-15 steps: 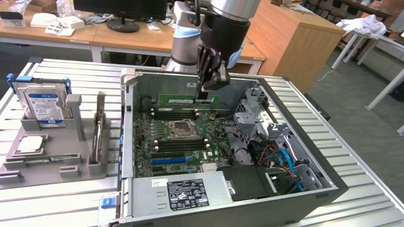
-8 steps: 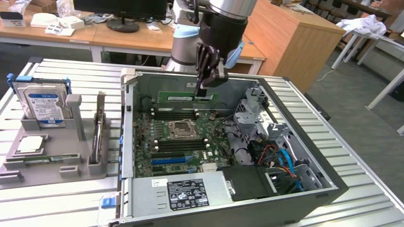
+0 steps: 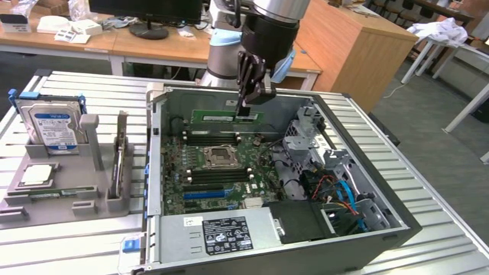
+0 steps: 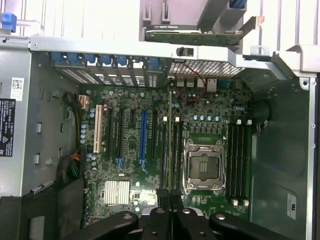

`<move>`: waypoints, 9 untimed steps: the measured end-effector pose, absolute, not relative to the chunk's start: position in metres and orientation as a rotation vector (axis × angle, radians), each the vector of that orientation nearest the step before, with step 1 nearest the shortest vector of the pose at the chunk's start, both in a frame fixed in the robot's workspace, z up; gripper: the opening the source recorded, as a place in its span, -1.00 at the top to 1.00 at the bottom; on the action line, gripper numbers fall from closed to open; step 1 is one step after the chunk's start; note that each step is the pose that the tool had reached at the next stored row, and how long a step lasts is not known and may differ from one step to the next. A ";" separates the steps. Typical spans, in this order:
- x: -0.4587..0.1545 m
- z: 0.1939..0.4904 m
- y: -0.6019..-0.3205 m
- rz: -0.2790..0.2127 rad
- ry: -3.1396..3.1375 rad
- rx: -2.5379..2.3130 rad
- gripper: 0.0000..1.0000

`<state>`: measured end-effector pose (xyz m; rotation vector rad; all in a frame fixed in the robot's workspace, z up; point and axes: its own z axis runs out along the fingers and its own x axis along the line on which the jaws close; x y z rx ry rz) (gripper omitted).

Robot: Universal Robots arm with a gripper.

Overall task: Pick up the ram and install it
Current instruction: 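Pick up the ram and move it above insertion slot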

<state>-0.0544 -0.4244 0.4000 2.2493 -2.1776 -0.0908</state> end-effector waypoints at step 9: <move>-0.041 0.400 -0.424 -0.091 -2.178 2.249 0.76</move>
